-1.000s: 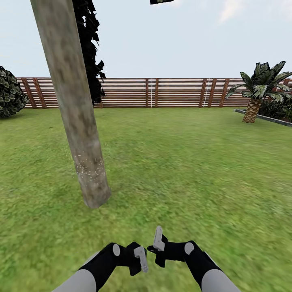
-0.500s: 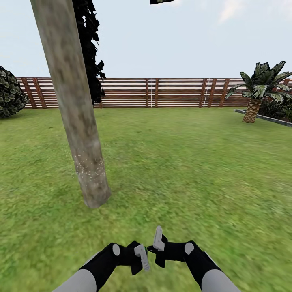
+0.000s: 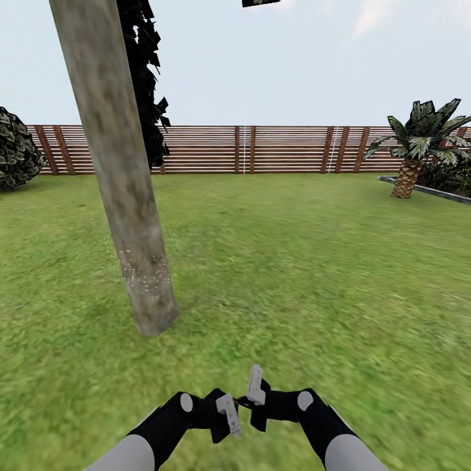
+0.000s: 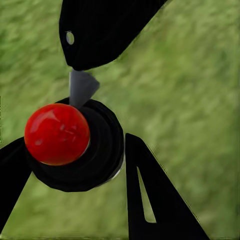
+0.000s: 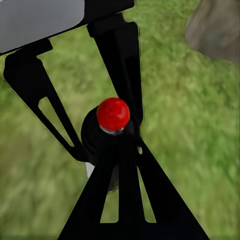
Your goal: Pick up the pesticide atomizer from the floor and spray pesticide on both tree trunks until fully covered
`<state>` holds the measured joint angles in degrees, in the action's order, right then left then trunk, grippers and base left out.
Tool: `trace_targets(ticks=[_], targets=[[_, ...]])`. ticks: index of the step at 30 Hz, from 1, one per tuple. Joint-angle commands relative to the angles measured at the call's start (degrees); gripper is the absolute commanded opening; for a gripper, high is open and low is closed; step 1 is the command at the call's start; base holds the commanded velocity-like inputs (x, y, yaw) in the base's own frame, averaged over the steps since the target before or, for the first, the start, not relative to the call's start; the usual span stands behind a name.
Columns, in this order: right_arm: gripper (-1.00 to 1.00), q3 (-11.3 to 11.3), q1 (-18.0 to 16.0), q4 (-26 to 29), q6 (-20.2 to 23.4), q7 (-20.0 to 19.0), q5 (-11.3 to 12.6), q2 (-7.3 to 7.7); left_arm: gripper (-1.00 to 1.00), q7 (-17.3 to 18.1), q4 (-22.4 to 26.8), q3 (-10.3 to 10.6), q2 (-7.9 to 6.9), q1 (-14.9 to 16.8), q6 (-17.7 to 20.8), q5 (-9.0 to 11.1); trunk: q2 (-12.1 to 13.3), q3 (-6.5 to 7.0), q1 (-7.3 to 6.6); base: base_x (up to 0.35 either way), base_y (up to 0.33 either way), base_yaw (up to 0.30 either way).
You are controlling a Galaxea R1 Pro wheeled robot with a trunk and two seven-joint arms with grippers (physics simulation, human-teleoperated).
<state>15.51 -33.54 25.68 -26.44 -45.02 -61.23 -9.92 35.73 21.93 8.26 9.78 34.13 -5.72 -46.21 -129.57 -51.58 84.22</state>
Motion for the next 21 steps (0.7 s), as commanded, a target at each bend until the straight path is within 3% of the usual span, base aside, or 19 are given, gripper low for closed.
trace_targets(ticks=[1, 3, 5, 9, 10, 14, 17, 19, 21], targets=[[-1.00, 0.48, -0.02, 0.08, -0.19, -0.34, -0.38, -0.08, -1.00, 0.04, -0.10, 0.16, -0.18, 0.03, -0.46, -0.72, -0.03, -0.06, -0.01, 0.000, 0.000, 0.000], [-1.00, 0.48, -0.01, 0.07, -0.19, -0.39, -0.41, -0.08, -1.00, 0.07, -0.34, 0.30, -1.16, 0.00, -0.44, -1.10, -0.03, -0.06, -0.01, 0.000, 0.000, 0.000], [-1.00, 0.48, 0.00, 0.08, -0.19, -0.39, -0.45, -0.08, -1.00, -0.03, -0.39, 0.40, -5.49, -0.09, -0.33, -1.27, -0.03, -0.06, -0.01, 0.000, 0.000, 0.000], [-1.00, 0.48, -0.01, 0.08, -0.16, -0.34, -0.47, -0.08, -1.00, -0.05, -0.47, 0.44, -11.07, -0.15, -0.26, -2.96, -0.03, -0.06, -0.01, 0.000, 0.000, 0.000], [1.00, 0.48, -0.01, 0.12, -0.18, -0.35, -0.47, -0.08, -1.00, -0.05, -0.48, 0.43, -13.00, -0.18, -0.26, -3.20, -0.03, -0.06, -0.01, 0.000, 0.000, 0.000], [1.00, 0.85, 0.02, 0.12, -0.19, -0.05, -0.48, -0.08, -1.00, -0.11, -0.41, -0.02, -17.15, -0.20, -0.28, -3.16, -0.03, -0.06, -0.01, 0.000, 0.000, 0.000], [1.00, 1.27, 0.13, -0.09, -0.25, 1.75, -0.40, -0.08, -1.00, -0.49, -0.52, -0.74, -18.80, -0.27, -0.12, -2.38, -0.03, -0.06, -0.01, 0.000, 0.000, 0.000], [1.00, 4.48, 0.31, -2.19, -0.30, 7.58, 0.63, 4.40, -1.00, -3.24, -1.07, -4.51, -19.34, -0.58, -0.16, 0.73, -0.03, -0.06, -0.01, 0.000, 0.000, 0.000], [1.00, 9.31, 0.53, -4.71, -0.34, 12.39, 1.79, 7.06, -1.00, -6.62, -2.79, -7.90, -19.33, -1.69, -0.32, 4.19, -0.03, -0.06, -0.01, 0.000, 0.000, 0.000]])
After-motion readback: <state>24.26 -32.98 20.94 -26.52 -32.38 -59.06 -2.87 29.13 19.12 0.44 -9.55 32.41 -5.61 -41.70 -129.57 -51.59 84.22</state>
